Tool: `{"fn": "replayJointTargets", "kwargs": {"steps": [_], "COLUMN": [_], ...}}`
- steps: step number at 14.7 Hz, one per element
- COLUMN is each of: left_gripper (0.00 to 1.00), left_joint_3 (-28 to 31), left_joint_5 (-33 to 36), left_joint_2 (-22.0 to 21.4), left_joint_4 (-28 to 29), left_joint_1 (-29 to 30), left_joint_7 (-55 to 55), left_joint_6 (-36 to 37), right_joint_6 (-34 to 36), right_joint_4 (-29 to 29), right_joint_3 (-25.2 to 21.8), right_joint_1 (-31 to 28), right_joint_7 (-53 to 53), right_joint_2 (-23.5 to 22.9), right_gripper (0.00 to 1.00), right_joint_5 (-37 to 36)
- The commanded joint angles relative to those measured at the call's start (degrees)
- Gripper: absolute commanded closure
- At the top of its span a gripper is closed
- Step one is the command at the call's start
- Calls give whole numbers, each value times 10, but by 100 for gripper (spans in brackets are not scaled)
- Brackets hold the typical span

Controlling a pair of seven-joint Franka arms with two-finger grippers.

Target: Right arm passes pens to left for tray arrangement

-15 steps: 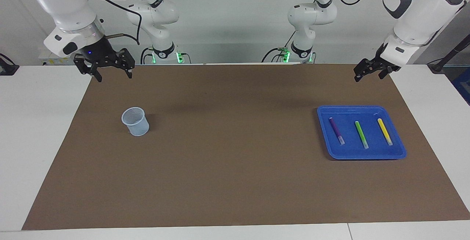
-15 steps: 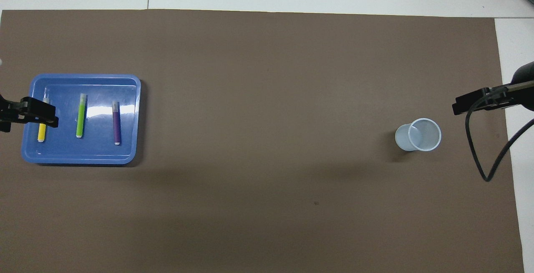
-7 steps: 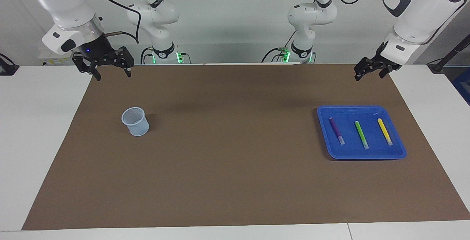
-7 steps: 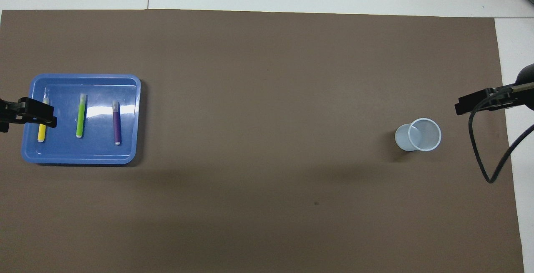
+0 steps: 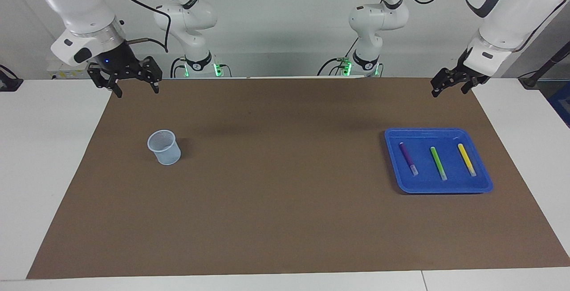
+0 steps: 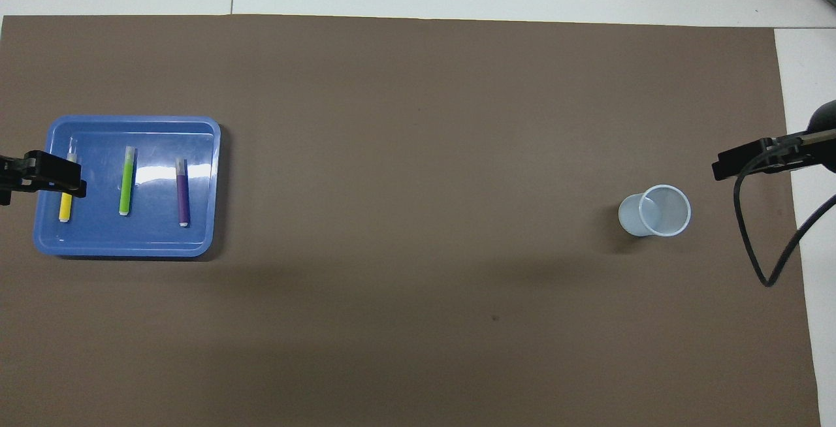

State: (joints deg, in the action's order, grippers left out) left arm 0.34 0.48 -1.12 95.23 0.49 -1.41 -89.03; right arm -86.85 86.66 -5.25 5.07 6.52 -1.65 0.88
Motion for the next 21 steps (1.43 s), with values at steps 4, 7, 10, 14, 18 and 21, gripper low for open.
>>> {"fn": "replayJointTargets", "kwargs": {"steps": [4,7,10,14,18,21], "left_gripper": [0,0,0,0,0,0], "left_joint_3": [-10,-25,-26,-25,-24,-24], "left_joint_5": [-9,-9,-9,-9,-8,-8], "left_joint_2": [4,4,5,3,2,2], "left_joint_4": [0,-7,-21,-22,-21,-20], "left_joint_1": [-9,-8,-8,-8,-7,-8], "left_joint_7": [-2,-2,-3,-2,4,4], "left_joint_6": [-22,-20,-22,-17,-23,-22], "right_joint_6": [-3,-2,-2,-1,0,1], "right_joint_4": [8,8,8,8,7,8], "right_joint_3": [2,2,2,2,2,2], "right_joint_1": [-4,-4,-4,-5,-5,-1], "right_joint_7": [-10,-16,-16,-16,-16,-15], "right_joint_2": [8,8,8,8,8,8], "right_gripper": [0,0,0,0,0,0], "right_joint_5": [-6,-6,-6,-6,-9,-25]}}
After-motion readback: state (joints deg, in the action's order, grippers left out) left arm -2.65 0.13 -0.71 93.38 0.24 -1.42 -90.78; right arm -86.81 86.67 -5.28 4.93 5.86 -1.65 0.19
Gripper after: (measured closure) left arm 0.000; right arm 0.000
